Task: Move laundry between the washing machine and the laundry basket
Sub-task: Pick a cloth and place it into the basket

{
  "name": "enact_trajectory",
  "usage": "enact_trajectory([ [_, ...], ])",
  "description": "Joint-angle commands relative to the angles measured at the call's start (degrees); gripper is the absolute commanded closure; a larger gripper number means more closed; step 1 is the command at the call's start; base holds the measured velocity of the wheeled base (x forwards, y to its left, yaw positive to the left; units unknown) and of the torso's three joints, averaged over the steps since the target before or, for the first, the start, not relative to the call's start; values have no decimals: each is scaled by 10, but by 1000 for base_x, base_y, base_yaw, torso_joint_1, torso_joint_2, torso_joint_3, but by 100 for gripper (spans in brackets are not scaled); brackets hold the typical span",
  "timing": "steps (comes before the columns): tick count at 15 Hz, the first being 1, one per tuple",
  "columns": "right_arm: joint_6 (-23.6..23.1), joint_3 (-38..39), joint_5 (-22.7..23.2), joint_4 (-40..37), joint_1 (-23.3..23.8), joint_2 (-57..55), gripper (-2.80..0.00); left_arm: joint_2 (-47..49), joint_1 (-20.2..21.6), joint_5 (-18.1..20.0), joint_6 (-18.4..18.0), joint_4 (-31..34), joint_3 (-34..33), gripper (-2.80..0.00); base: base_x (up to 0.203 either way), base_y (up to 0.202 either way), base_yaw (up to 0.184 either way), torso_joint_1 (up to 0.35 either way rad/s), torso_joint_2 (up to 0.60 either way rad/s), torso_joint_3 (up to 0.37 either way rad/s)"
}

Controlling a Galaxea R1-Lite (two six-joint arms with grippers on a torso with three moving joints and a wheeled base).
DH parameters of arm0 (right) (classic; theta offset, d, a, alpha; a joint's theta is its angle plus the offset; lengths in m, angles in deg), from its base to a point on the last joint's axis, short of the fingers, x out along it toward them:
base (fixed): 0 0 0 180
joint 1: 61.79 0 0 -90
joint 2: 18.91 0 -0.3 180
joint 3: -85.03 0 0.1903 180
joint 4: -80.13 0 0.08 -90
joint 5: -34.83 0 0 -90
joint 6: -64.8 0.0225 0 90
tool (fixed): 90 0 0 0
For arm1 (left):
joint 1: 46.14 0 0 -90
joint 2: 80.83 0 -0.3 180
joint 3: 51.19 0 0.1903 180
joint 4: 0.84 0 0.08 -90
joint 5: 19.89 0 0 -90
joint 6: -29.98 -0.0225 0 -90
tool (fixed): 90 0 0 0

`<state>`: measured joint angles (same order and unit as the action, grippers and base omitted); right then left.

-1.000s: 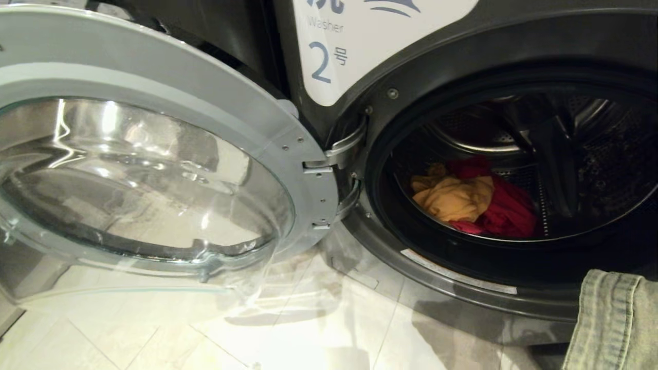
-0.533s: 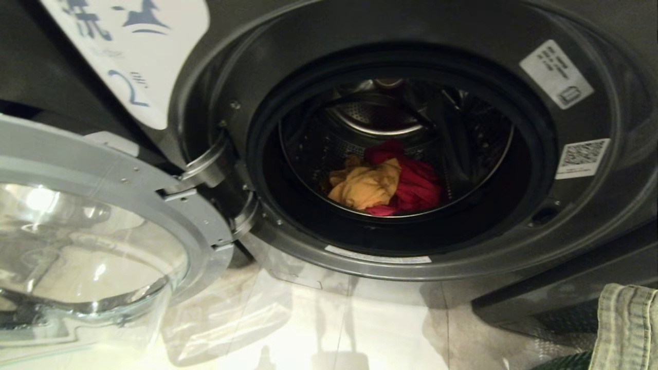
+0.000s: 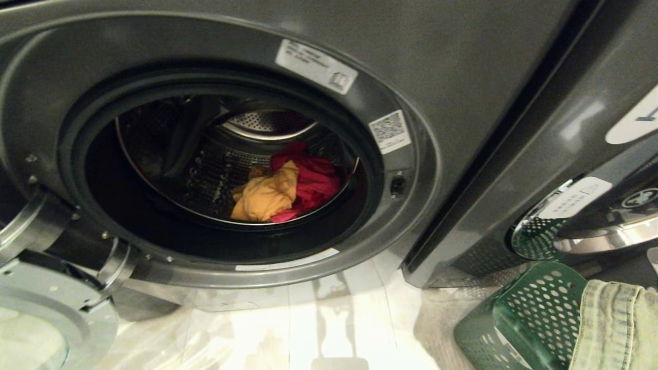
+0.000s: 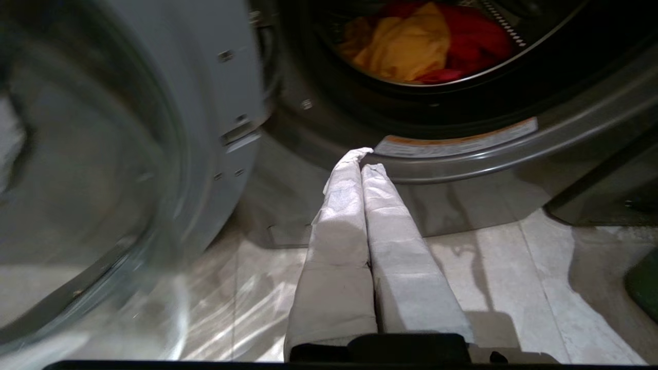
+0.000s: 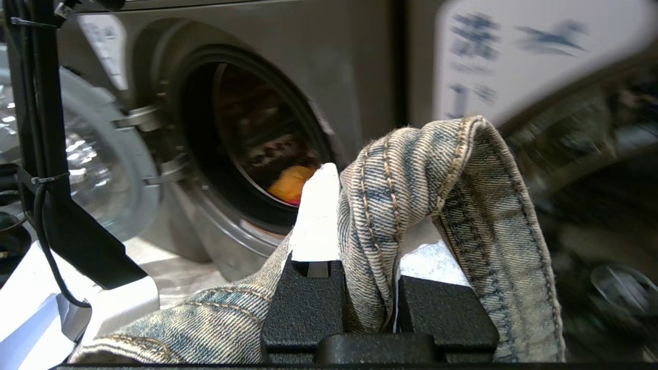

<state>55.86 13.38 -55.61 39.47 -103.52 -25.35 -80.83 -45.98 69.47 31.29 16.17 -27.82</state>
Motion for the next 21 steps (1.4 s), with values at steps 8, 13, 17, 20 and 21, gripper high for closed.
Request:
enact_trajectory([
  [8, 71, 35, -3, -1, 61, -32, 0, 1, 0, 0, 0, -1, -23, 0, 1, 7, -176, 3, 3, 2],
  [13, 138, 44, -46, 0, 79, -125, 0, 1, 0, 0, 0, -1, -23, 0, -1, 1, -61, 2, 1, 1],
  [17, 215, 74, -64, 26, 132, -208, 0, 1, 0, 0, 0, -1, -23, 0, 0, 0, 0, 0, 0, 0],
  [20, 231, 151, -67, 135, 168, -263, 0, 1, 0, 0, 1, -1, -23, 0, 0, 0, 0, 0, 0, 0],
  [21, 233, 178, -67, 176, 171, -281, 0, 1, 0, -1, 1, -1, -23, 0, 0, 0, 0, 0, 0, 0],
])
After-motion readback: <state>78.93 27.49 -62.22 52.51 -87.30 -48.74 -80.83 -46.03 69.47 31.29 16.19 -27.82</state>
